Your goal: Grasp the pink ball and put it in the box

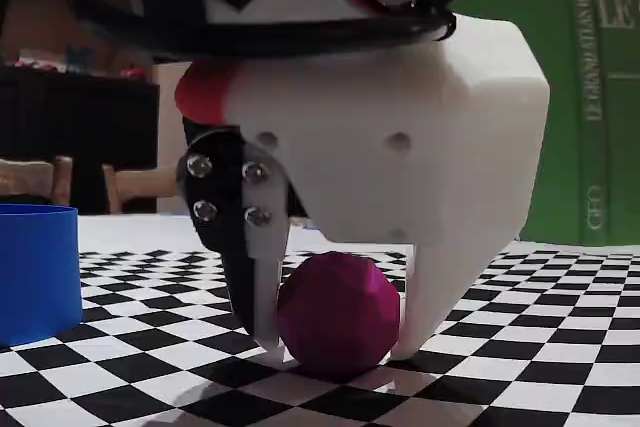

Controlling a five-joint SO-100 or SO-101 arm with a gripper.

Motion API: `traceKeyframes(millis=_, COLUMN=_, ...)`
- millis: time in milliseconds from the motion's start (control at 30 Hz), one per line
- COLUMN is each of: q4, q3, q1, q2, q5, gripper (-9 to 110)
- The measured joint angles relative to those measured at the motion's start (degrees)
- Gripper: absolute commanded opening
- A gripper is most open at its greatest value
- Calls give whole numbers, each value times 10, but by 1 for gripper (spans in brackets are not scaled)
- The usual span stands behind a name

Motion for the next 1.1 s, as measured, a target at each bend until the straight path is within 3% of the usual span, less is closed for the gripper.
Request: traceKeyframes(millis=1100, q4=0, q3=40, q1=7, q2=178, q5=0, gripper=0)
